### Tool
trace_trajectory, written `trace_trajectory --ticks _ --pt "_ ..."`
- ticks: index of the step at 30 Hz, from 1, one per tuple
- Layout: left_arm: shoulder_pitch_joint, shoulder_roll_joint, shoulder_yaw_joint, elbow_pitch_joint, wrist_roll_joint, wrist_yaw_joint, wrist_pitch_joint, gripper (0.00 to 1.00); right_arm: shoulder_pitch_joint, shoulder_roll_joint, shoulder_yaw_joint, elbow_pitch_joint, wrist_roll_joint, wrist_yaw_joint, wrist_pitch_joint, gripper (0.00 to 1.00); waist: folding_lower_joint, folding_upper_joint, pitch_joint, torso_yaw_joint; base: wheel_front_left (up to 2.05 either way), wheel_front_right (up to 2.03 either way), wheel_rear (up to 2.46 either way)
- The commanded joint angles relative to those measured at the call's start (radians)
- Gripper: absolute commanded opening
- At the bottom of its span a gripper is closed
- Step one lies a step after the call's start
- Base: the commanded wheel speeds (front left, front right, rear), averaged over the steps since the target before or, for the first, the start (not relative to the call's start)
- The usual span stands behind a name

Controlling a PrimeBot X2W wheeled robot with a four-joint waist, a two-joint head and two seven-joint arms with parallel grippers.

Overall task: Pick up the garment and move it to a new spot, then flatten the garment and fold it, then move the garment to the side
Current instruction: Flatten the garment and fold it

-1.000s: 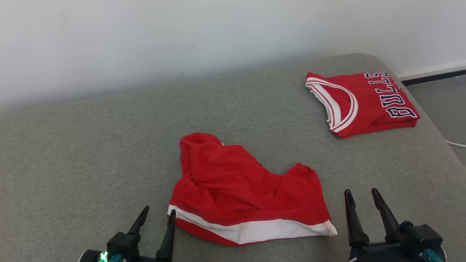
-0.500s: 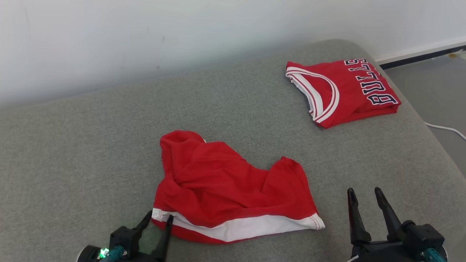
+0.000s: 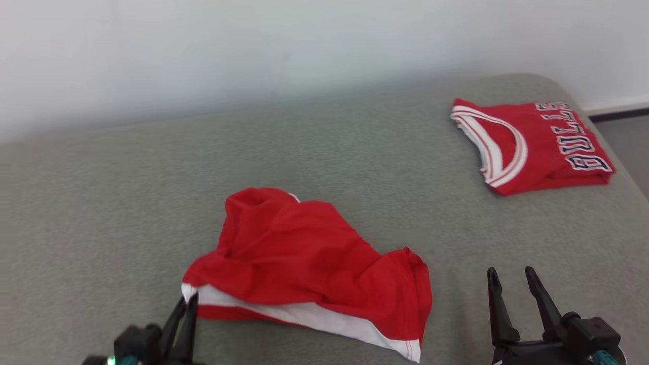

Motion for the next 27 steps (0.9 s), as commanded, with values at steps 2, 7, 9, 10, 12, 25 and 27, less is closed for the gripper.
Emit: trace_trajectory --ticks 2,7,9,10,12,25,27 --pt "0.072 -0.02 0.016 -0.021 0.011 -0.003 -0.003 0.0 0.003 -0.006 0.004 0.011 -0.004 -0.003 -0.005 1.0 0.0 0.0 -0.02 0.095 0.0 0.0 0.0" --pt "0.132 -0.052 0.014 -0.019 0.023 -0.008 -0.003 0.0 0.002 -0.009 0.011 0.024 -0.004 -0.003 -0.006 1.0 0.0 0.0 -0.03 0.127 0.0 0.0 0.0" --pt "0.14 -0.058 0.03 -0.031 0.028 -0.01 -0.003 1.0 0.006 -0.015 0.019 0.03 -0.003 -0.003 -0.005 1.0 0.0 0.0 -0.038 0.135 0.0 0.0 0.0" --pt "0.147 -0.066 0.035 -0.039 0.028 -0.013 -0.003 1.0 0.009 -0.018 0.021 0.034 -0.002 -0.003 -0.005 1.0 0.0 0.0 -0.043 0.138 0.0 0.0 0.0" --pt "0.161 -0.07 0.046 -0.056 0.035 -0.017 -0.003 1.0 0.014 -0.021 0.026 0.041 0.0 -0.003 -0.005 1.0 0.0 0.0 -0.054 0.14 0.0 0.0 0.0" --pt "0.202 0.004 0.075 -0.073 0.035 -0.03 0.0 1.0 0.089 -0.111 0.18 0.061 0.04 -0.003 0.045 1.0 0.0 0.0 -0.083 0.116 0.0 0.0 0.0" --pt "0.186 0.01 0.063 -0.058 0.028 -0.032 0.005 1.0 0.1 -0.118 0.208 0.067 0.053 -0.003 0.056 1.0 0.0 0.0 -0.079 0.11 0.0 0.0 0.0"
